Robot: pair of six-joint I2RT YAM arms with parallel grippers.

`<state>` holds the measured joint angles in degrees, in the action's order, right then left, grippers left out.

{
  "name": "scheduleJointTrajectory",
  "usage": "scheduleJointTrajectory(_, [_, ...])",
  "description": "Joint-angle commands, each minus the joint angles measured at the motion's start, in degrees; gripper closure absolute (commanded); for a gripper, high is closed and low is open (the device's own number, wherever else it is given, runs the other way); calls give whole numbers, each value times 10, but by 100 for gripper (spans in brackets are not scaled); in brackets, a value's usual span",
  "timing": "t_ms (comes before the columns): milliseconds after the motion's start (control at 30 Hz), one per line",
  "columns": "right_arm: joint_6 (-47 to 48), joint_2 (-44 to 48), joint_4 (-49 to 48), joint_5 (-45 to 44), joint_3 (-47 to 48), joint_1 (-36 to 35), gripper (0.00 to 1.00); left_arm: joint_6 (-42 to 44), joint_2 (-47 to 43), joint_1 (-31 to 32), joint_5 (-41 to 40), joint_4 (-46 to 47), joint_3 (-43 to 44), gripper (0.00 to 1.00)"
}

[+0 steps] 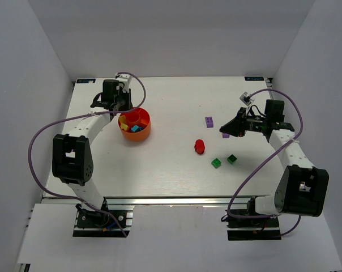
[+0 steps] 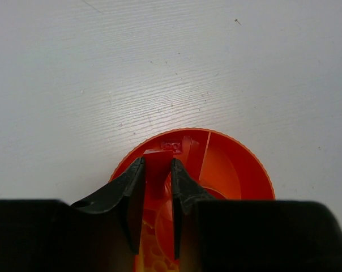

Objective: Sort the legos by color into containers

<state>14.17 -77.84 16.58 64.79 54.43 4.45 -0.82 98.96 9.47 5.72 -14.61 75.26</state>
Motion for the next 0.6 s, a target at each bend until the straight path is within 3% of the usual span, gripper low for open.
scheduleJointTrajectory(0, [11, 0, -1, 9, -1, -1, 76, 6, -7, -3, 17, -2, 2, 68])
scheduleJointTrajectory(333, [11, 0, 0, 9, -1, -3, 76, 6, -12, -9, 23, -2, -6, 56])
scheduleJointTrajectory(567, [23, 1, 5, 12, 0, -3, 71, -1, -26, -9, 16, -7, 1, 55])
